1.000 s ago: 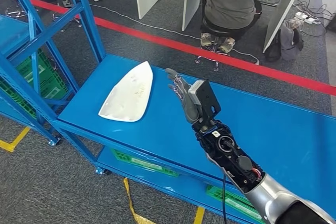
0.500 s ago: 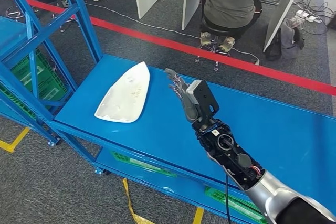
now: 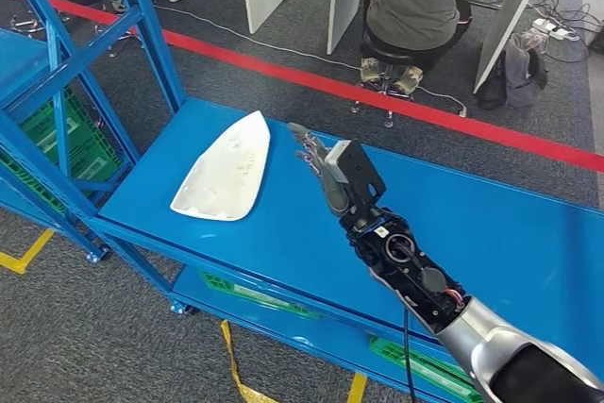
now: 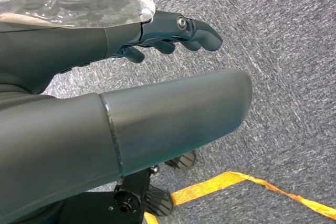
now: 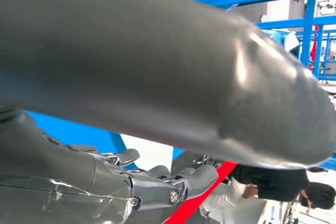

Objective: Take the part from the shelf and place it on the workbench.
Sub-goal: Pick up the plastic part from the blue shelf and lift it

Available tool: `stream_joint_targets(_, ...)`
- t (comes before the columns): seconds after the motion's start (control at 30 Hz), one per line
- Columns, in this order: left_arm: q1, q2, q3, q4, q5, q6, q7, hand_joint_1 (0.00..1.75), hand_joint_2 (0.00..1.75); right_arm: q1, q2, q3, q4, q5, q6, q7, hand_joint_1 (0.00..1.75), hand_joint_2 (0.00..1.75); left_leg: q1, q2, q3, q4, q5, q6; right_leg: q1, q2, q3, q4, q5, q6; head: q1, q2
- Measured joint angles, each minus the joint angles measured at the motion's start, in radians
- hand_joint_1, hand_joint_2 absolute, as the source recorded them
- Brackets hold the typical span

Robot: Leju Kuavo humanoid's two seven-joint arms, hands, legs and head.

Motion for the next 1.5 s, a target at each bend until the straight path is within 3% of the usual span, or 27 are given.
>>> stream_joint_targets(0.2,-0.001,0.005,0.001,0.0,0.0,0.0,0.0,0.0,0.0,-0.013,0.0,0.008,0.019,-0.004,0.006,0.001,0.0,0.0,-0.005,-0.001,0.0,0.003,-0.004,0.012,-0.007,0.0,0.004,-0.007,0.002,0.011,0.0,0.0)
stream_joint_targets(0.27,-0.001,0.006,0.001,0.0,-0.001,0.0,-0.001,0.0,0.0,-0.02,0.0,0.011,0.024,-0.008,0.009,0.0,0.0,0.0,0.001,0.001,0.011,-0.014,0.004,0.021,-0.007,-0.002,-0.005,0.009,-0.011,0.013,0.001,0.0)
stream_joint_targets(0.33,-0.003,0.006,0.001,0.0,0.0,0.0,-0.002,0.0,0.0,-0.028,0.0,0.014,0.03,-0.013,0.01,-0.003,0.0,0.0,0.006,0.004,0.022,-0.029,0.009,0.029,-0.007,-0.005,-0.051,0.108,-0.061,0.012,0.007,0.0)
stream_joint_targets(0.4,-0.003,0.006,0.003,0.0,0.0,0.0,-0.002,0.0,0.0,-0.029,0.0,0.019,0.039,-0.018,0.01,-0.006,0.0,0.0,0.004,0.004,0.024,-0.03,0.008,0.03,-0.006,-0.005,-0.123,0.256,-0.12,0.014,0.011,0.0)
stream_joint_targets(0.43,-0.003,0.006,0.004,0.0,0.0,0.0,-0.002,0.0,0.0,-0.028,0.0,0.022,0.043,-0.02,0.01,-0.007,0.0,0.0,0.004,0.002,0.025,-0.03,0.007,0.029,-0.007,-0.005,-0.147,0.299,-0.127,0.016,0.012,0.0)
stream_joint_targets(0.47,-0.002,0.006,0.005,0.0,0.001,0.0,-0.003,0.0,0.0,-0.027,0.0,0.025,0.047,-0.021,0.01,-0.007,0.0,0.0,0.005,-0.001,0.027,-0.029,0.005,0.026,-0.008,-0.006,-0.152,0.302,-0.114,0.017,0.013,0.0)
stream_joint_targets(0.5,0.0,0.006,0.006,0.0,0.002,0.0,-0.004,0.0,0.0,-0.027,0.0,0.027,0.05,-0.022,0.01,-0.007,0.0,0.0,0.006,-0.005,0.03,-0.027,0.002,0.022,-0.01,-0.006,-0.134,0.258,-0.08,0.018,0.014,0.0)
stream_joint_targets(0.57,0.001,0.007,0.008,0.0,0.004,0.0,-0.005,0.0,0.0,-0.029,0.0,0.03,0.055,-0.022,0.01,-0.008,0.0,0.0,0.009,-0.012,0.034,-0.018,-0.008,0.008,-0.015,-0.001,-0.067,0.112,-0.012,0.022,0.017,0.0)
stream_joint_targets(0.63,-0.001,0.009,0.008,0.0,0.005,0.0,-0.005,0.0,0.0,-0.03,0.0,0.035,0.059,-0.022,0.01,-0.009,0.0,0.0,0.008,-0.018,0.029,-0.008,-0.014,-0.007,-0.014,0.007,-0.025,0.032,0.003,0.016,0.016,0.0)
stream_joint_targets(0.73,0.0,0.008,0.008,0.0,0.007,0.001,-0.006,0.0,0.0,-0.031,0.0,0.041,0.062,-0.023,0.01,-0.01,0.0,0.0,0.013,-0.022,0.024,-0.005,-0.015,-0.025,-0.005,0.008,-0.021,0.031,-0.003,-0.009,0.013,0.0)
stream_joint_targets(0.8,0.001,0.008,0.008,0.0,0.007,0.001,-0.006,0.0,0.0,-0.036,0.001,0.042,0.063,-0.023,0.01,-0.01,0.0,0.0,0.015,-0.01,0.003,0.044,-0.042,-0.032,-0.004,0.003,-0.018,0.029,-0.002,-0.026,0.009,0.0)
stream_joint_targets(0.9,-0.002,0.009,0.008,0.0,0.007,0.001,-0.006,0.0,0.0,-0.039,0.001,0.044,0.065,-0.023,0.01,-0.01,0.0,0.0,0.011,0.005,-0.113,0.26,-0.131,-0.032,0.004,-0.006,-0.016,0.027,-0.005,-0.041,0.003,0.0)
stream_joint_targets(0.93,-0.001,0.008,0.008,0.0,0.007,0.001,-0.006,0.0,0.0,-0.039,0.001,0.046,0.066,-0.023,0.01,-0.01,0.0,0.0,0.01,0.006,-0.147,0.316,-0.144,-0.03,0.008,-0.009,-0.016,0.027,-0.006,-0.043,0.002,0.0)
stream_joint_targets(0.97,0.001,0.008,0.008,0.0,0.007,0.001,-0.006,0.0,0.0,-0.038,0.001,0.047,0.067,-0.023,0.01,-0.01,0.0,0.0,0.008,0.006,-0.161,0.331,-0.136,-0.026,0.011,-0.011,-0.015,0.027,-0.006,-0.044,0.002,0.0)
stream_joint_targets(1.0,0.002,0.008,0.008,0.0,0.007,0.001,-0.006,0.0,0.0,-0.039,0.001,0.048,0.068,-0.023,0.01,-0.01,0.0,0.0,0.005,0.006,-0.153,0.3,-0.108,-0.02,0.014,-0.013,-0.014,0.027,-0.007,-0.045,0.002,0.0)
stream_joint_targets(1.07,0.001,0.009,0.009,0.0,0.009,0.001,-0.006,0.0,0.0,-0.041,0.001,0.051,0.069,-0.023,0.01,-0.01,0.0,0.0,-0.003,0.014,-0.087,0.151,-0.03,-0.005,0.016,-0.016,-0.01,0.027,-0.009,-0.045,0.002,0.0)
stream_joint_targets(1.13,-0.001,0.011,0.009,0.0,0.011,0.001,-0.006,0.0,0.0,-0.042,0.001,0.053,0.069,-0.023,0.01,-0.01,0.0,0.0,-0.014,0.025,-0.034,0.035,0.011,0.007,0.02,-0.018,-0.009,0.028,-0.012,-0.039,0.003,0.0)
stream_joint_targets(1.23,-0.002,0.011,0.009,0.0,0.015,0.001,-0.007,0.0,0.0,-0.043,0.001,0.056,0.07,-0.023,0.011,-0.01,0.0,0.0,-0.02,0.024,-0.024,0.011,0.012,0.016,0.021,-0.024,-0.009,0.026,-0.018,-0.026,0.004,0.0)
stream_joint_targets(1.3,-0.001,0.01,0.009,0.0,0.015,0.001,-0.008,0.0,0.0,-0.045,0.001,0.056,0.072,-0.023,0.012,-0.01,0.0,0.0,-0.016,0.02,-0.018,0.003,0.016,0.026,0.019,-0.023,-0.022,0.058,-0.043,-0.016,0.007,0.0)
stream_joint_targets(1.4,-0.001,0.009,0.009,0.0,0.016,0.001,-0.008,0.0,0.0,-0.045,0.001,0.058,0.076,-0.023,0.012,-0.01,0.0,0.0,-0.013,0.014,-0.012,-0.001,0.016,0.035,0.016,-0.015,-0.109,0.251,-0.136,-0.006,0.014,0.0)
stream_joint_targets(1.43,-0.001,0.009,0.009,0.0,0.016,0.0,-0.008,0.0,0.0,-0.044,0.001,0.06,0.078,-0.023,0.013,-0.01,0.0,0.0,-0.013,0.011,-0.012,-0.001,0.015,0.036,0.016,-0.015,-0.139,0.312,-0.156,-0.003,0.015,0.0)
stream_joint_targets(1.47,0.0,0.009,0.009,0.0,0.016,0.0,-0.008,0.0,0.0,-0.043,0.001,0.061,0.081,-0.023,0.013,-0.01,0.0,0.0,-0.013,0.007,-0.011,-0.001,0.015,0.036,0.015,-0.015,-0.153,0.337,-0.155,-0.001,0.016,0.0)
stream_joint_targets(1.5,0.001,0.009,0.009,0.0,0.016,0.0,-0.008,0.0,0.0,-0.042,0.001,0.062,0.082,-0.023,0.013,-0.01,0.0,0.0,-0.013,0.003,-0.009,-0.001,0.014,0.035,0.014,-0.015,-0.147,0.32,-0.134,0.0,0.017,0.0)
